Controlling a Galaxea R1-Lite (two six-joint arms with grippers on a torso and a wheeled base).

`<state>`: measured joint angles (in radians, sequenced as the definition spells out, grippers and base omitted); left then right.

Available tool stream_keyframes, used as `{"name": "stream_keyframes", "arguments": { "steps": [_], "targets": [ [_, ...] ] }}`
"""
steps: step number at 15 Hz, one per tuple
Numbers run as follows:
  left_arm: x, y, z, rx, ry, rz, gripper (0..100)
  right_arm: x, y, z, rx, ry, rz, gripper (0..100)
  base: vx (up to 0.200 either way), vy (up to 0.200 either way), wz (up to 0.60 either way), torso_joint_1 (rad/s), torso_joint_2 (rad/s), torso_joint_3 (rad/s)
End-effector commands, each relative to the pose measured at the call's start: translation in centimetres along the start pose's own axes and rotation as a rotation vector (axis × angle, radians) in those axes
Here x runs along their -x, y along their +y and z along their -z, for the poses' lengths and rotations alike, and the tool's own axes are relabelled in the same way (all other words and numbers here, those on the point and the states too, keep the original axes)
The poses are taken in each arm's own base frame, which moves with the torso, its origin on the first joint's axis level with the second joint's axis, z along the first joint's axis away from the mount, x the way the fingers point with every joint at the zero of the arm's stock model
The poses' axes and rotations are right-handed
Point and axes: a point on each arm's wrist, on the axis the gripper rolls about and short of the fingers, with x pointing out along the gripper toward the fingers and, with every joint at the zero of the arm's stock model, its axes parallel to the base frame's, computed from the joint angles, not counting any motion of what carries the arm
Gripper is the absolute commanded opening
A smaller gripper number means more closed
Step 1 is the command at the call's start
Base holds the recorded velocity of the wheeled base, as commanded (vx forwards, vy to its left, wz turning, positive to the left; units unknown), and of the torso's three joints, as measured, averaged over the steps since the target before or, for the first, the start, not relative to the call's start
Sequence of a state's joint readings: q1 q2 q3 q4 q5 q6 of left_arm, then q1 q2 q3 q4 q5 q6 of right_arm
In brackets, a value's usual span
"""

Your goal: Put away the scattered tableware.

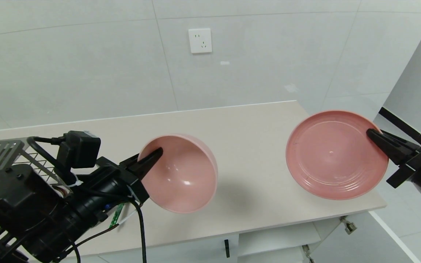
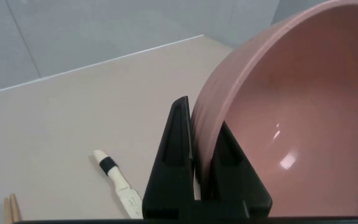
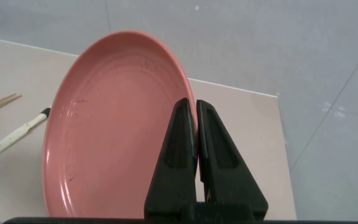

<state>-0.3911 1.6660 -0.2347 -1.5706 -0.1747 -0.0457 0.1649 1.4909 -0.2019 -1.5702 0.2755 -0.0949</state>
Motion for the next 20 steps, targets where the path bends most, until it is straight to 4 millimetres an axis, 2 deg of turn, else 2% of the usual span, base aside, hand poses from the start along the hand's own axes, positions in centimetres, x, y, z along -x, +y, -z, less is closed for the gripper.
{"name": "stream_keyframes", "arguments": {
  "steps": [1,5,13,16,20],
  "targets": [
    [0.14,-0.04,-0.30,-0.006,-0.012,0.001,0,-0.01,0.00,-0.18,0.002,-0.008,-0.001,0,-0.200,0.000,0.00,0.012,0.00,0.002],
    [0.12,0.03,-0.40,-0.011,-0.017,-0.002,0,-0.02,0.00,-0.08,0.003,-0.004,-0.001,0,-0.200,0.000,0.00,0.000,0.00,0.000],
    [0.18,0.06,-0.18,-0.038,-0.006,-0.004,0,-0.07,0.02,0.26,-0.002,0.011,-0.002,0,0.000,0.000,0.00,0.000,0.00,0.000],
    [0.54,0.01,0.14,-0.073,0.012,-0.004,0,-0.07,0.02,0.26,-0.002,0.011,-0.002,0,-0.200,-0.200,0.00,0.002,0.00,0.004],
    [0.51,0.03,0.44,-0.072,0.026,-0.004,0,-0.05,0.02,0.22,-0.001,0.009,-0.002,0,0.000,-0.050,0.00,0.001,0.00,0.001]
  ]
}}
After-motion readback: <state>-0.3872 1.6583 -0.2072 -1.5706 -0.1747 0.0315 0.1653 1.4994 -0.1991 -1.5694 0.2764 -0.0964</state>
